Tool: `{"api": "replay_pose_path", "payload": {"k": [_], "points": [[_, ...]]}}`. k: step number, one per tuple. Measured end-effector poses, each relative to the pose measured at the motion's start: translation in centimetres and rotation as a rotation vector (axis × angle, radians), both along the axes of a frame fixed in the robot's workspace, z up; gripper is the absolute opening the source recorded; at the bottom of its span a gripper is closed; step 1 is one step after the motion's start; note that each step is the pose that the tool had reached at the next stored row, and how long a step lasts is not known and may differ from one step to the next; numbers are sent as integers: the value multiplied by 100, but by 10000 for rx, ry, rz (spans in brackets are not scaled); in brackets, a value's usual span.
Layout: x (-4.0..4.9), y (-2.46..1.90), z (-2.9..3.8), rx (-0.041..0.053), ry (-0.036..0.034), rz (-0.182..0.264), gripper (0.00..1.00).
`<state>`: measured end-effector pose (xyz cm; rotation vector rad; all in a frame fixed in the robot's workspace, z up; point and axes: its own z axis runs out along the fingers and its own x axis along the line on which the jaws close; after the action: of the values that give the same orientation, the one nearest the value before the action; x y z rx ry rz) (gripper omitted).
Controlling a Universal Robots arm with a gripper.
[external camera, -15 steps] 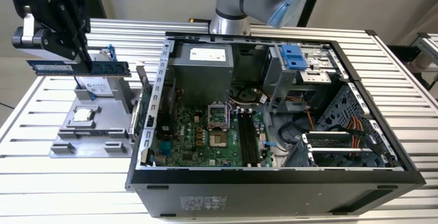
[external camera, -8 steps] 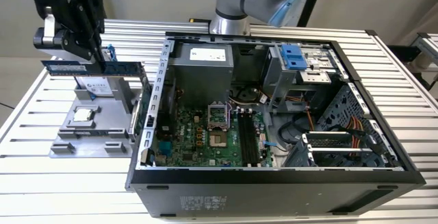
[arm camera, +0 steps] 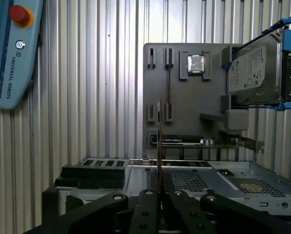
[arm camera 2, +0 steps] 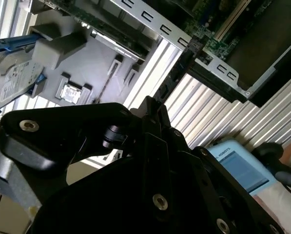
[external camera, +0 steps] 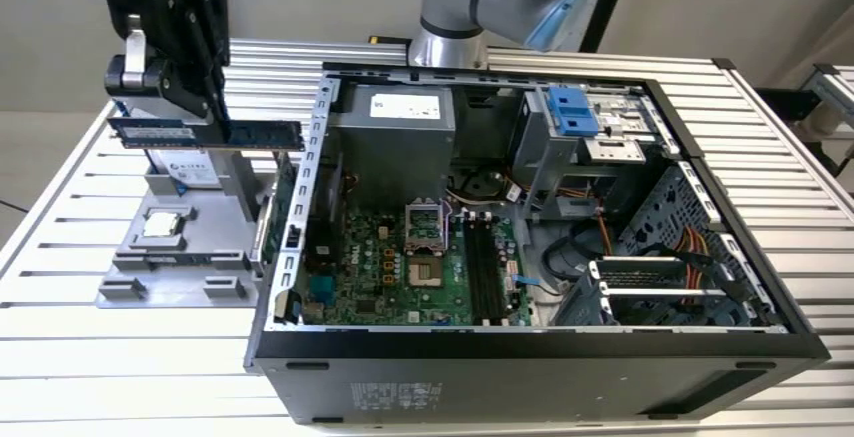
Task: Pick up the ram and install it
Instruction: 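Pick up the ram and move it above insertion slot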
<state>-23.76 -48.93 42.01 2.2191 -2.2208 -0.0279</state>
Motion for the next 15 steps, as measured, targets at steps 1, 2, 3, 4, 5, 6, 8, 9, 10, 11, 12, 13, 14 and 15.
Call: {"api": "replay_pose_path", "payload": {"k": [1, 2, 3, 4, 5, 6, 8, 9, 10, 11, 12, 13, 14, 15], "points": [[28, 0, 0, 0, 4, 0, 0], [52, 0, 0, 0, 9, 0, 0], [77, 0, 0, 1, 12, 0, 0], [103, 0, 0, 0, 17, 0, 0], [128, 0, -1, 1, 19, 0, 0], [153, 0, 0, 0, 24, 0, 0], [202, 0, 0, 0, 31, 0, 0], [224, 0, -1, 1, 33, 0, 0], [244, 0, 0, 0, 36, 0, 0], [264, 0, 0, 0, 37, 0, 0], [282, 0, 0, 0, 39, 1, 0], [301, 0, 0, 0, 41, 0, 0], [318, 0, 0, 1, 42, 0, 0], [335, 0, 0, 1, 44, 1, 0]]}}
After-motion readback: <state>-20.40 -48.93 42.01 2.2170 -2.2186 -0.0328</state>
